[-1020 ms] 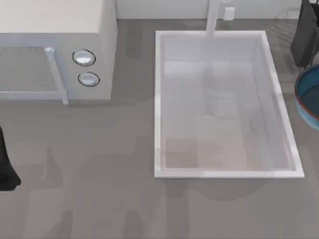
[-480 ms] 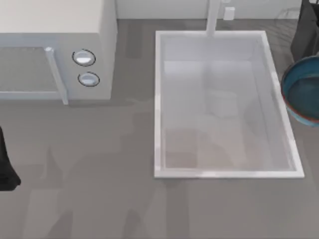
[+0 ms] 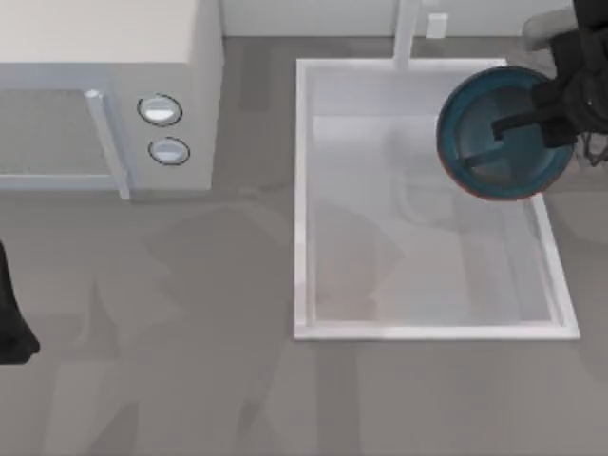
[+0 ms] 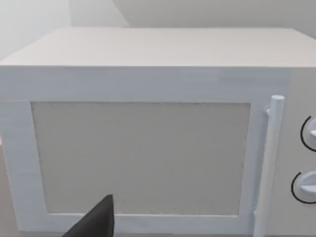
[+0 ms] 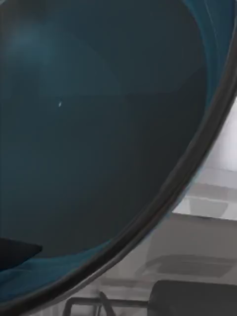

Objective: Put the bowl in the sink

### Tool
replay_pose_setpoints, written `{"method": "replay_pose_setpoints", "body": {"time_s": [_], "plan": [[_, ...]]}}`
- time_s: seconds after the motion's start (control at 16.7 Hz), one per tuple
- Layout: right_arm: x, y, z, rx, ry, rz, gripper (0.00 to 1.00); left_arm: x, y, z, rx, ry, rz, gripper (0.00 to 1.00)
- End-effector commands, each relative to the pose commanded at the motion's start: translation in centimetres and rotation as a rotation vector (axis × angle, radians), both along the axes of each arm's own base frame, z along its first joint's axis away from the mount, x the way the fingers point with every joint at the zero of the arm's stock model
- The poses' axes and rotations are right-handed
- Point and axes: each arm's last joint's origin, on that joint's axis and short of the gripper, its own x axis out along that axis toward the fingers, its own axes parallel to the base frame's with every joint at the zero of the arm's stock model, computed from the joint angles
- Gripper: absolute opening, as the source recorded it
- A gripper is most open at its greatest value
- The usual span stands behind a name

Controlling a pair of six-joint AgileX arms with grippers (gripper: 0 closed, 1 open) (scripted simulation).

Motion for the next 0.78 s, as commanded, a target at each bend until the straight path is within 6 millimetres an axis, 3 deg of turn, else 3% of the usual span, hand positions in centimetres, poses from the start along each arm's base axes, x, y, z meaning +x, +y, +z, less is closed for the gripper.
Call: {"method": "replay_pose_setpoints", "body": {"time_s": [0.18, 0.42, 0.78], "plan": [[-1.0, 3.7, -1.3, 0.001, -0.257, 0.024, 0.0, 0.0, 0.0, 0.0, 0.0, 0.0, 0.0, 1.0], [-4.2, 7.3, -1.5, 0.075, -0.583, 0.017, 0.0, 0.0, 0.0, 0.0, 0.0, 0.0, 0.0, 1.0], [-9.5, 9.4, -0.3, 0.223, -0.879, -0.035, 0.0, 0.0, 0.0, 0.0, 0.0, 0.0, 0.0, 1.0]]}}
